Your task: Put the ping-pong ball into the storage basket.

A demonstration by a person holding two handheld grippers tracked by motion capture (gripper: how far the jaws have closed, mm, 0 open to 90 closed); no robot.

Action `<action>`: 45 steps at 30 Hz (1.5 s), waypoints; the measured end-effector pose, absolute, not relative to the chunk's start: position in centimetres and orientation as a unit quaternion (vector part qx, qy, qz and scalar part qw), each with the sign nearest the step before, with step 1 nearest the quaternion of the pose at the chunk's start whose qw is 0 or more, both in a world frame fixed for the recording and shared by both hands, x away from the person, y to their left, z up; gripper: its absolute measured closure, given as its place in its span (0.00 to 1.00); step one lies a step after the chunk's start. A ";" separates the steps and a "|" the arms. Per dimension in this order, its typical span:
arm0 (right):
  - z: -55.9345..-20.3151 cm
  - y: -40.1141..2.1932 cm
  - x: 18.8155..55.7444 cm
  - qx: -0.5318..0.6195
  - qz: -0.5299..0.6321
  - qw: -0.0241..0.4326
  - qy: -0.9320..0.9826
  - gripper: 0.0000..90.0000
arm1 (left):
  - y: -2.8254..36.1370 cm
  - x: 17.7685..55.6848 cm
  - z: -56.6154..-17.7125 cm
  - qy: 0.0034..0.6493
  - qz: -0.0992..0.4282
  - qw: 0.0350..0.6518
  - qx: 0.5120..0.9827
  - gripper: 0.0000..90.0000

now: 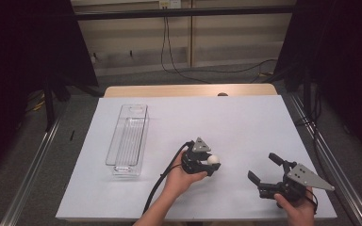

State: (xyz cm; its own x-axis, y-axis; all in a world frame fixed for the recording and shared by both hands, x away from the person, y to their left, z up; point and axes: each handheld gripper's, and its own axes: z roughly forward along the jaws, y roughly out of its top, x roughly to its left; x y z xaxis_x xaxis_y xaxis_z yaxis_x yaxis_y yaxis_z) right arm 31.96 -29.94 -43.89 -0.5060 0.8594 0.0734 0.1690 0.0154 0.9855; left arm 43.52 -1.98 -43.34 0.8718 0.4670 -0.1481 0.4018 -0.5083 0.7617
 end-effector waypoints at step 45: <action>-44.0 -29.8 32.1 0.395 0.574 0.301 0.651 0.01 | 2.2 43.1 -42.1 0.266 0.039 0.443 0.855 0.57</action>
